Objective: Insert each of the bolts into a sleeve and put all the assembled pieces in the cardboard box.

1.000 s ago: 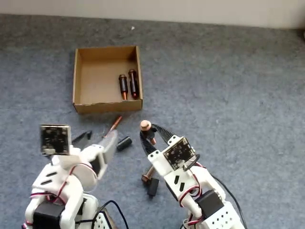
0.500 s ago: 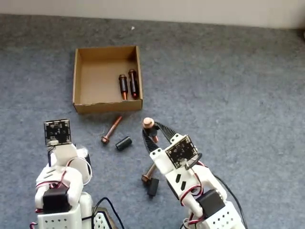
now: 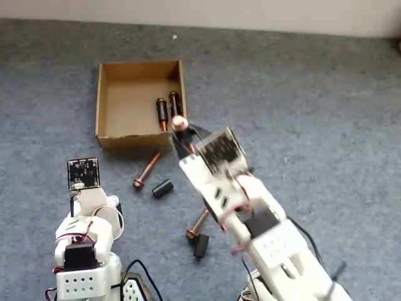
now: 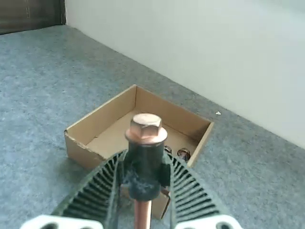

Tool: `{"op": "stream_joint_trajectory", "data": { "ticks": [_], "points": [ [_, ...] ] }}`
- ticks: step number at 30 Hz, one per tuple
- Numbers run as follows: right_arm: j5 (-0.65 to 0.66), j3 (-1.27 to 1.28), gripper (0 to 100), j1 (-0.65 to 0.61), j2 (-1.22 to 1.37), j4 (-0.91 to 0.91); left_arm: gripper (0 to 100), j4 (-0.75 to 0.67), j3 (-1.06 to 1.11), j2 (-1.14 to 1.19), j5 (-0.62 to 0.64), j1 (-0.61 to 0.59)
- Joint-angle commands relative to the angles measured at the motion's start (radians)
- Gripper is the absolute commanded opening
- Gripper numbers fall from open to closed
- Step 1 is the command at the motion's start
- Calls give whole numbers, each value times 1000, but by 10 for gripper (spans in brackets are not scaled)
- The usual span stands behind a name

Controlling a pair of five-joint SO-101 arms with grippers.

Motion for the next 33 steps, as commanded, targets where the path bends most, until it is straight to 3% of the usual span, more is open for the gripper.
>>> {"op": "stream_joint_trajectory", "data": {
  "ticks": [1,9,16,22,33],
  "points": [
    [-11,-183,5,7,278,-170,6,-46,22,-8,-14,-7],
    [-6,-452,5,12,760,-417,6,-46,22,-8,-14,-7],
    [-11,-624,5,13,1035,-437,6,-46,22,-8,-14,-7],
    [-12,-638,89,13,1078,-426,6,-46,22,-8,-14,-7],
    [-12,-622,101,31,835,-58,6,-46,22,-8,-14,-7]
  ]
}}
